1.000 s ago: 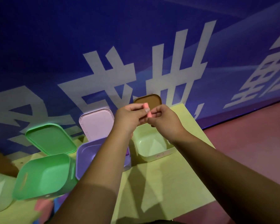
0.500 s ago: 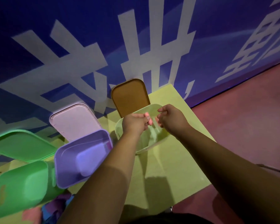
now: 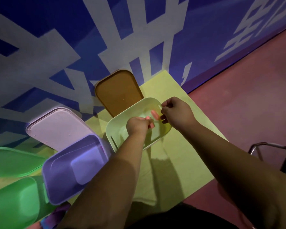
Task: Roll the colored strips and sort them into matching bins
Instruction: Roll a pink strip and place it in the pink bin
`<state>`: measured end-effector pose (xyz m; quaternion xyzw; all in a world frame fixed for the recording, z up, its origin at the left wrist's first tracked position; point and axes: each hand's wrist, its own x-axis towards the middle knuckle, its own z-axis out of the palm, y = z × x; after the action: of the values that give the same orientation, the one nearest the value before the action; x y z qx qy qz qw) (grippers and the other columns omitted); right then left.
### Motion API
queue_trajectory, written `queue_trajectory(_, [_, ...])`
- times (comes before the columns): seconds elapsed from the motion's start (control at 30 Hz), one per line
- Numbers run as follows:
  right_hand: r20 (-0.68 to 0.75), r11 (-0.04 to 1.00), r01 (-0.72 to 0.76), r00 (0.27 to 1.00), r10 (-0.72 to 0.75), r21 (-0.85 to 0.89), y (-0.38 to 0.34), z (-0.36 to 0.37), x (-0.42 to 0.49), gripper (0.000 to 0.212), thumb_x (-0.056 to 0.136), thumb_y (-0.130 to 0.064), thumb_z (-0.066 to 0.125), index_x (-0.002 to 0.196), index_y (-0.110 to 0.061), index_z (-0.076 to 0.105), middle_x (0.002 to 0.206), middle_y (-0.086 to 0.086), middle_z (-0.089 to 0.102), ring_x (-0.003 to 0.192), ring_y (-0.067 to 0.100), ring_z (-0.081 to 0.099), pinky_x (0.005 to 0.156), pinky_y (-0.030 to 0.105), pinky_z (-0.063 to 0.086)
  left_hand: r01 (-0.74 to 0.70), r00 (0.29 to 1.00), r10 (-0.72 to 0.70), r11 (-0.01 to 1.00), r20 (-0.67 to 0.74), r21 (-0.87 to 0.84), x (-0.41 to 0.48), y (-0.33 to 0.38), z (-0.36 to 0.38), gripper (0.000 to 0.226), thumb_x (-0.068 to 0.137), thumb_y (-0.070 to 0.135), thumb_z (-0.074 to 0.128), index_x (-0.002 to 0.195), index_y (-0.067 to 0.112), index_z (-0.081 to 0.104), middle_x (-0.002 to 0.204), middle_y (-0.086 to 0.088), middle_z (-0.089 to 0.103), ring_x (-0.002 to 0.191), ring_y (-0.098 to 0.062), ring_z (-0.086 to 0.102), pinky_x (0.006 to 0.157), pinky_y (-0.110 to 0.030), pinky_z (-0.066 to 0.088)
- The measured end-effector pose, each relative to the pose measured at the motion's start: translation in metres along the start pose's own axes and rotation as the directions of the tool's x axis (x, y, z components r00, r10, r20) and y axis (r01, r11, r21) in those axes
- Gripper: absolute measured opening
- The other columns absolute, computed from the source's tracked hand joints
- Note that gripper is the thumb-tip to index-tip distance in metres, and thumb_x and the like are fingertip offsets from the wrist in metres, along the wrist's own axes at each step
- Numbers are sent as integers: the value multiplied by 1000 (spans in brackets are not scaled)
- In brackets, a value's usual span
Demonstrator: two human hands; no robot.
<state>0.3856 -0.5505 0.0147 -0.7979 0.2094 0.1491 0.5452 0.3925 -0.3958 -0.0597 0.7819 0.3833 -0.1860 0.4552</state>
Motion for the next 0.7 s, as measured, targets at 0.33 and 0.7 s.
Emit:
queue_trajectory(0.33, [36, 1000, 19, 999, -20, 17, 5, -2, 4, 9, 101, -9, 59, 105, -11, 67, 92, 6, 74, 59, 7, 73, 52, 19, 54, 145, 988, -140, 985, 61, -90, 37, -4, 25, 55, 92, 17, 84, 39, 20, 70, 46, 9, 64, 76, -26, 67, 86, -35, 62])
queue_trajectory(0.7, [43, 999, 38, 998, -38, 16, 7, -2, 8, 10, 98, -9, 61, 103, -13, 68, 90, 6, 74, 64, 13, 74, 56, 25, 60, 199, 980, -199, 965, 15, -170, 62, -7, 40, 32, 78, 22, 98, 66, 8, 72, 72, -11, 79, 77, -30, 80, 82, -46, 67])
